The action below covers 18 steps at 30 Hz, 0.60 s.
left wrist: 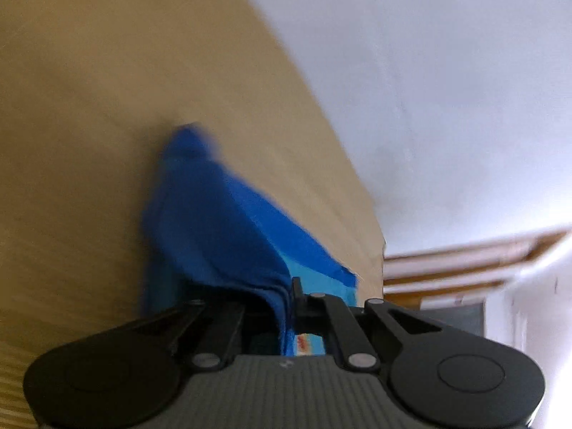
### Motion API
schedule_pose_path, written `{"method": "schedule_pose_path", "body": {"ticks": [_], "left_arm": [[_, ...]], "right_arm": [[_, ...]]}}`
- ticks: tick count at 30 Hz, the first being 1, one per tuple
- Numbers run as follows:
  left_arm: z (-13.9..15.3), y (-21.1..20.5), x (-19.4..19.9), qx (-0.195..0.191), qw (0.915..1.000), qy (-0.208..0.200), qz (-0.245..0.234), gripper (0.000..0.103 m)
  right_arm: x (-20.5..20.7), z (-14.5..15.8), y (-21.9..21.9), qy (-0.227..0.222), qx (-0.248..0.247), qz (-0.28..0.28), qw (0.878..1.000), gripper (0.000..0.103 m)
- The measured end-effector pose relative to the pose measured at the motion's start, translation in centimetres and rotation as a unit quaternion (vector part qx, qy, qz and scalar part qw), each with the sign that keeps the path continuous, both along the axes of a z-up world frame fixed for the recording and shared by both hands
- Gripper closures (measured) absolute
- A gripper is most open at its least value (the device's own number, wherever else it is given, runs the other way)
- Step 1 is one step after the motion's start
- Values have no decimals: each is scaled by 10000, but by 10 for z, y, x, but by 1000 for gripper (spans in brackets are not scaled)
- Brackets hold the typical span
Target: Fold clothes
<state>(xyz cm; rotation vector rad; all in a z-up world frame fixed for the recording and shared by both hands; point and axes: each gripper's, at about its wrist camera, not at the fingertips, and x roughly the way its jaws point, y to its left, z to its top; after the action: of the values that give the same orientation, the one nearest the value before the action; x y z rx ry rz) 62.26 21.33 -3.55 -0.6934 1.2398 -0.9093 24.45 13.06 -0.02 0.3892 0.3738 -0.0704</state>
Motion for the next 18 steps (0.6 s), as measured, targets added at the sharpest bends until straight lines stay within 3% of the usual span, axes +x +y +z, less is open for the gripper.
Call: {"method": "schedule_pose_path", "body": {"ticks": [3,6,8,11,13,18], "left_arm": [[37,-54,-14,273,9971,-477,-521,99],[51,-125,-37,744,9881,-849,-1042,98],[48,-186,-54,1447,9738,-959,-1468,86],[32,-252,-79,2529,9455,-951,-1816,70],[28,-276,-93,2986,9311,-930,-1878,69],[65,-255,-107,2791,9264,-1514,-2025,56]], "right_arm": [[-19,-3,-12,-304,414,-351,9981,92],[-43,-11,-35,-505,1033,-823,9900,92],[-60,-21,-53,-584,1519,-1193,9794,92],[-84,-54,-84,-525,2399,-1825,9520,92],[-94,-71,-97,-340,2540,-2118,9431,92],[-102,-69,-100,6,2061,-2142,9548,90]]}}
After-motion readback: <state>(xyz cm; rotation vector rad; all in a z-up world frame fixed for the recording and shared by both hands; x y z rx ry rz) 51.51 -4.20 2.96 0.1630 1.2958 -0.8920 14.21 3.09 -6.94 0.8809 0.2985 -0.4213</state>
